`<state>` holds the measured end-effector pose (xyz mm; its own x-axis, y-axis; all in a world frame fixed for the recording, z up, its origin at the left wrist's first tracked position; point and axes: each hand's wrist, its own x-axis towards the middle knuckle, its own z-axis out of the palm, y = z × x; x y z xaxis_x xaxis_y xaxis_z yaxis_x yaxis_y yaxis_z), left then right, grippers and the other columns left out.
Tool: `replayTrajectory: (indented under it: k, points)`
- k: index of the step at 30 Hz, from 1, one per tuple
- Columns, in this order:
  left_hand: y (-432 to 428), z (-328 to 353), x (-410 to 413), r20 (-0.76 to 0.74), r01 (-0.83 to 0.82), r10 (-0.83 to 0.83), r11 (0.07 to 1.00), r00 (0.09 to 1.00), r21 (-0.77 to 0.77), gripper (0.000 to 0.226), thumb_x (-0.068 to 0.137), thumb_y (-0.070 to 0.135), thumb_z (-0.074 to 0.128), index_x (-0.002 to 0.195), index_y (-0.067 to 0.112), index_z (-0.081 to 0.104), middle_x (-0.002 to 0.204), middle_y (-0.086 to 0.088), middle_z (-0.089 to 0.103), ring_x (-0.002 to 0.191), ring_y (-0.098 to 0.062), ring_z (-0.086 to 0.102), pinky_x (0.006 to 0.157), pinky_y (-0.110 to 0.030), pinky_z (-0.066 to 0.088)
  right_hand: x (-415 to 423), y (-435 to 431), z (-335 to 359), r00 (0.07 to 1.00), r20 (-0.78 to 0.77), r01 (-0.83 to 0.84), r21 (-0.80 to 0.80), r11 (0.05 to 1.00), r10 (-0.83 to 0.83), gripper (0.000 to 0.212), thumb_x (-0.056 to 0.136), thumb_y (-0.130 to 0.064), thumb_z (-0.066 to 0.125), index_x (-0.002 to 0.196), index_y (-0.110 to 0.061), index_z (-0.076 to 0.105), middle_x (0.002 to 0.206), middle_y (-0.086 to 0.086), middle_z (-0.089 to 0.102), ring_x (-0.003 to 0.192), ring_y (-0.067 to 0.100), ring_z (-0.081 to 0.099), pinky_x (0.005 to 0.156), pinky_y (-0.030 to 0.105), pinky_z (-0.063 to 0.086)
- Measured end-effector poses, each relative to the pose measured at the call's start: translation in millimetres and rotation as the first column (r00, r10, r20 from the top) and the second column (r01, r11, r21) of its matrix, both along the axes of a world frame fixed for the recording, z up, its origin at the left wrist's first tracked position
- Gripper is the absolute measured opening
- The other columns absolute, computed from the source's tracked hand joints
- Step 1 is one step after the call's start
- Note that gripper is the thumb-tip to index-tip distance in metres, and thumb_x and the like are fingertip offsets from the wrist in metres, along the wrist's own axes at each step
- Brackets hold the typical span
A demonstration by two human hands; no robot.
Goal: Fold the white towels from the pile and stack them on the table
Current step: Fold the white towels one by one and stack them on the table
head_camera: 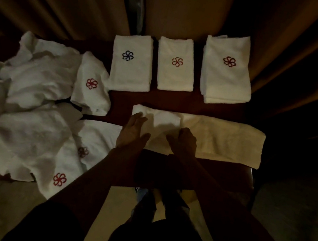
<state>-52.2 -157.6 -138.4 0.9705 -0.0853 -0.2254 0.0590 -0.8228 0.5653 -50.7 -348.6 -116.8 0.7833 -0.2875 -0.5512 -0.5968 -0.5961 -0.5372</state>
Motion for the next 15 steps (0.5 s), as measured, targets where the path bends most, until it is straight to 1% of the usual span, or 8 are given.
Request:
replayTrajectory:
  k: [2,4,5,7,10,11,13,15]
  points:
    - [2,0,-3,-0.023,0.023,-0.023,1.0,0.999,0.011,0.078,0.08,0.045,0.076,0.147,0.024,0.042,0.161,0.006,0.023,0.141,-0.025,0.038,0.106,-0.048,0.043,2,4,-1,0.998,-0.042,0.052,0.041,0.998,-0.05,0.054,0.089,-0.036,0.07,0.13,-0.006,0.052,0.121,0.01,0.061,0.109,0.028,0.061,0.073,0.03,0.043]
    - [9,1,-5,-0.011,0.136,-0.135,0.99,0.991,0.041,0.097,0.07,0.049,0.082,0.152,0.022,0.037,0.163,0.0,0.021,0.144,-0.03,0.033,0.108,-0.05,0.039,4,6,-3,0.995,-0.06,0.078,0.072,0.994,-0.073,0.052,0.089,-0.032,0.07,0.129,-0.004,0.053,0.122,0.012,0.061,0.108,0.029,0.062,0.071,0.029,0.044]
    - [16,-1,-6,0.002,0.202,-0.203,0.978,0.979,0.052,0.103,0.068,0.046,0.084,0.153,0.018,0.035,0.164,-0.005,0.02,0.144,-0.035,0.032,0.109,-0.054,0.039,4,6,-3,0.995,-0.065,0.078,0.082,0.994,-0.073,0.051,0.089,-0.03,0.07,0.129,-0.004,0.053,0.123,0.013,0.061,0.108,0.029,0.062,0.071,0.029,0.044]
    - [29,-4,-6,-0.009,0.255,-0.255,0.965,0.967,0.058,0.103,0.07,0.033,0.087,0.154,0.013,0.032,0.164,-0.01,0.016,0.145,-0.039,0.031,0.109,-0.058,0.04,4,6,-1,0.996,-0.064,0.072,0.088,0.994,-0.066,0.05,0.09,-0.028,0.069,0.131,-0.005,0.052,0.124,0.013,0.061,0.111,0.03,0.061,0.073,0.029,0.042]
    - [32,3,-7,-0.026,0.202,-0.201,0.979,0.979,0.031,0.101,0.074,0.022,0.084,0.155,0.011,0.026,0.164,-0.009,0.014,0.146,-0.034,0.03,0.113,-0.049,0.038,3,5,4,0.999,-0.007,0.052,0.07,0.996,-0.052,0.048,0.09,-0.028,0.069,0.131,-0.009,0.052,0.122,0.01,0.063,0.11,0.028,0.061,0.076,0.029,0.042]
    - [32,6,-7,-0.031,0.175,-0.175,0.985,0.984,0.01,0.1,0.075,0.022,0.083,0.156,0.012,0.024,0.164,-0.009,0.014,0.145,-0.034,0.031,0.114,-0.047,0.038,3,4,6,0.998,0.021,0.051,0.061,0.997,-0.052,0.047,0.089,-0.028,0.069,0.13,-0.01,0.052,0.121,0.009,0.064,0.109,0.028,0.061,0.078,0.029,0.042]
    - [28,12,-8,-0.051,0.147,-0.146,0.989,0.988,0.004,0.1,0.077,0.026,0.08,0.157,0.017,0.021,0.164,-0.007,0.011,0.14,-0.036,0.036,0.111,-0.046,0.041,3,2,13,0.996,0.065,0.052,0.048,0.998,-0.055,0.045,0.09,-0.026,0.068,0.129,-0.012,0.052,0.119,0.008,0.065,0.107,0.027,0.062,0.079,0.029,0.042]
    - [25,16,-7,-0.074,0.158,-0.153,0.984,0.986,0.079,0.104,0.078,0.036,0.078,0.158,0.021,0.013,0.162,-0.009,0.007,0.136,-0.038,0.039,0.107,-0.049,0.045,3,0,18,0.992,0.104,0.063,0.05,0.997,-0.068,0.041,0.09,-0.022,0.066,0.127,-0.012,0.052,0.117,0.007,0.065,0.105,0.026,0.062,0.077,0.029,0.041]
